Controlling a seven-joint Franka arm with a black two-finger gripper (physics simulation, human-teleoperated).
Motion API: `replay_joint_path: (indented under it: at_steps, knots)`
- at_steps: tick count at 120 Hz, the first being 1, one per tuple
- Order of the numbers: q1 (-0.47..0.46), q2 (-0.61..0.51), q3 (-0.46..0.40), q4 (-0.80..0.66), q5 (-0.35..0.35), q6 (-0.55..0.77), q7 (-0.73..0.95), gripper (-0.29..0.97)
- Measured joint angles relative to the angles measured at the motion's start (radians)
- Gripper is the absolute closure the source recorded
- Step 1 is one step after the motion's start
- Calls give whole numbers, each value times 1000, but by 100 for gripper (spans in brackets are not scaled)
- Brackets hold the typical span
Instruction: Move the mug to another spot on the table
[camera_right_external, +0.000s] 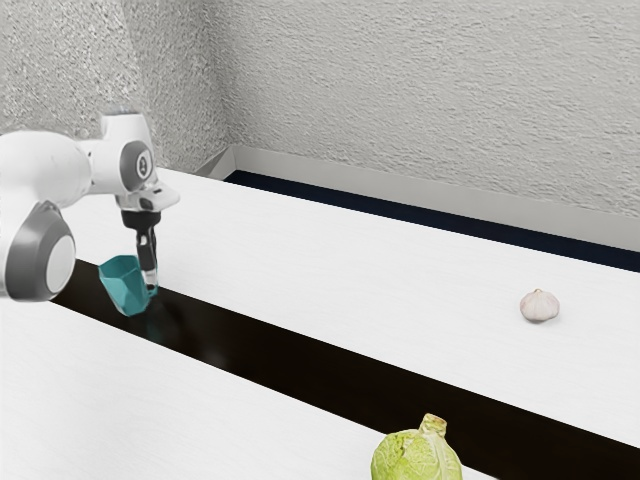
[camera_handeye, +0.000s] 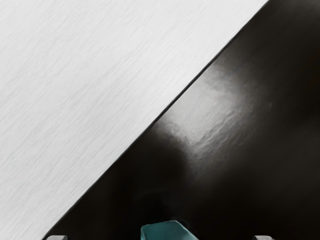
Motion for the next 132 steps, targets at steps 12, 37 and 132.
replay_joint_path:
  at_steps: [12, 37, 132]
  knots:
    - [0, 12, 0, 0, 1, 0, -13, 30]
    - [0, 15, -3, 6, 9, 1, -36, 54]
    - [-351, -454, -150, -491, 220, -14, -275, 65]
